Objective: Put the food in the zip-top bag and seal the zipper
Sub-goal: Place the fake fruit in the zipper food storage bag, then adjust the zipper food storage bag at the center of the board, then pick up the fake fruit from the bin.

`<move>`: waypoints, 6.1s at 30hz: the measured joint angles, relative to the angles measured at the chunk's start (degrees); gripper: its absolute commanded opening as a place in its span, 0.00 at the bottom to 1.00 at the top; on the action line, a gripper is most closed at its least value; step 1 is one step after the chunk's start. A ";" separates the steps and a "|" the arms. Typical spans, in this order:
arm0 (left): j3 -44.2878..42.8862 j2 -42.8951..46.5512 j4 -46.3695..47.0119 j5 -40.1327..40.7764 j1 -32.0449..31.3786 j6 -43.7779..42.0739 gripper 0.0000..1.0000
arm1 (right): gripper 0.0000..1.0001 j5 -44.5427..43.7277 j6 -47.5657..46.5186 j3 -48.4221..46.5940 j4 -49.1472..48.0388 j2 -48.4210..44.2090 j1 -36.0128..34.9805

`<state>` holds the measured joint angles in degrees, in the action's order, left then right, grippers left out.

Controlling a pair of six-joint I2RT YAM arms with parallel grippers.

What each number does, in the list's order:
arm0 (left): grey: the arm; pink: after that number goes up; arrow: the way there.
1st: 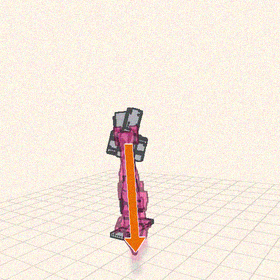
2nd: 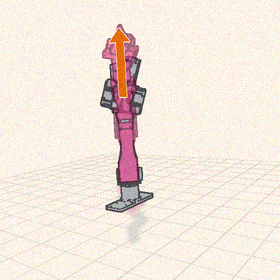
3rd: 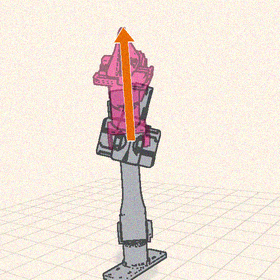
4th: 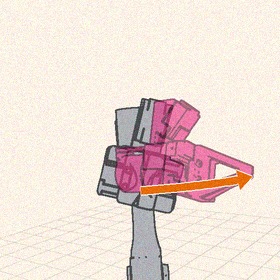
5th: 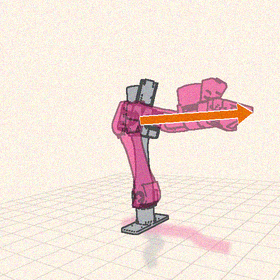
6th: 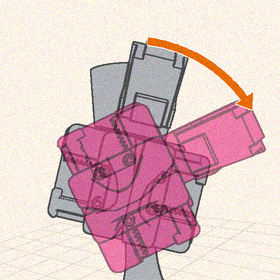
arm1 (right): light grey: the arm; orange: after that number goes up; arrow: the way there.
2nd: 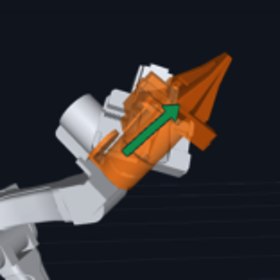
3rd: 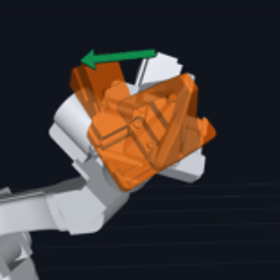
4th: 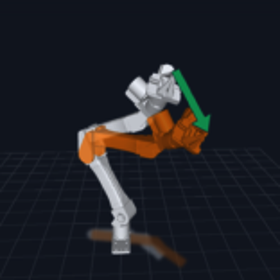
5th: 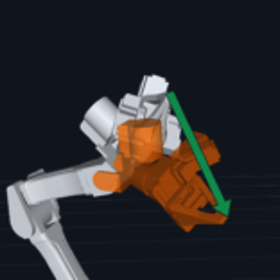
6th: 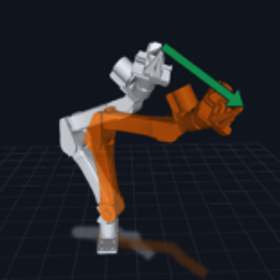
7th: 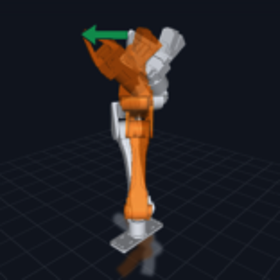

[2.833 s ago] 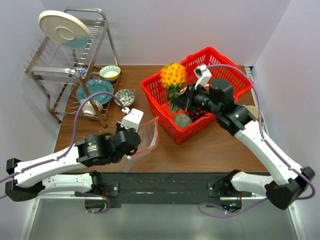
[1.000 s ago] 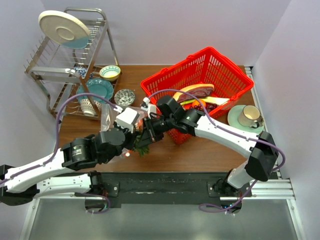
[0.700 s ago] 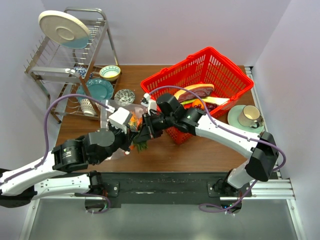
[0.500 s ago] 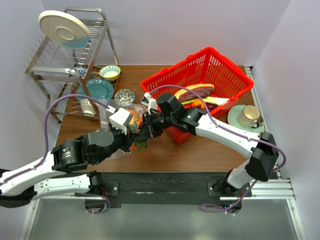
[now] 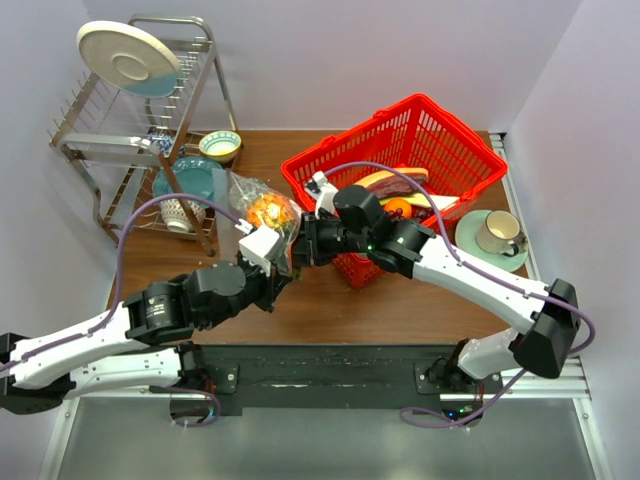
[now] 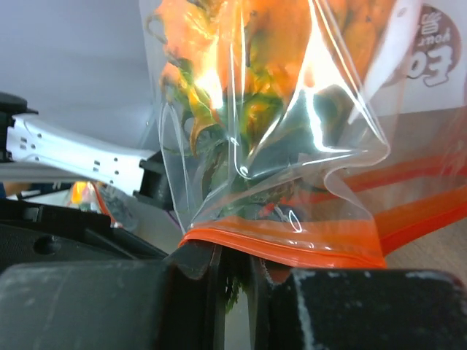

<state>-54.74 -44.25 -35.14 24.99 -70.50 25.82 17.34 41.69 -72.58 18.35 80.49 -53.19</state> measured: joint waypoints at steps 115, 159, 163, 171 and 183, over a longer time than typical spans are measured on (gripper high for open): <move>-9.94 9.29 -23.15 21.33 0.00 16.06 0.00 | 0.21 -13.27 -14.25 -20.50 20.00 9.51 -4.13; 5.90 4.94 -0.15 17.70 -0.02 9.92 0.00 | 0.99 -28.83 -25.22 -23.69 30.75 21.05 28.81; 5.90 4.07 -0.17 19.06 -0.02 9.90 0.00 | 0.98 -29.03 -25.42 -23.17 31.61 21.14 28.83; 5.90 3.10 0.28 19.98 -0.02 9.03 0.00 | 0.99 -26.58 -25.79 -20.41 32.57 19.80 28.76; 5.90 2.99 1.22 19.98 -0.02 8.44 0.00 | 0.99 -36.46 -25.00 -21.29 32.11 22.84 31.23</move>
<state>-48.84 -41.25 -33.91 44.97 -70.52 34.26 -19.11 16.69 -93.86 50.46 103.33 -21.96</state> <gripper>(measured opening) 0.019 0.986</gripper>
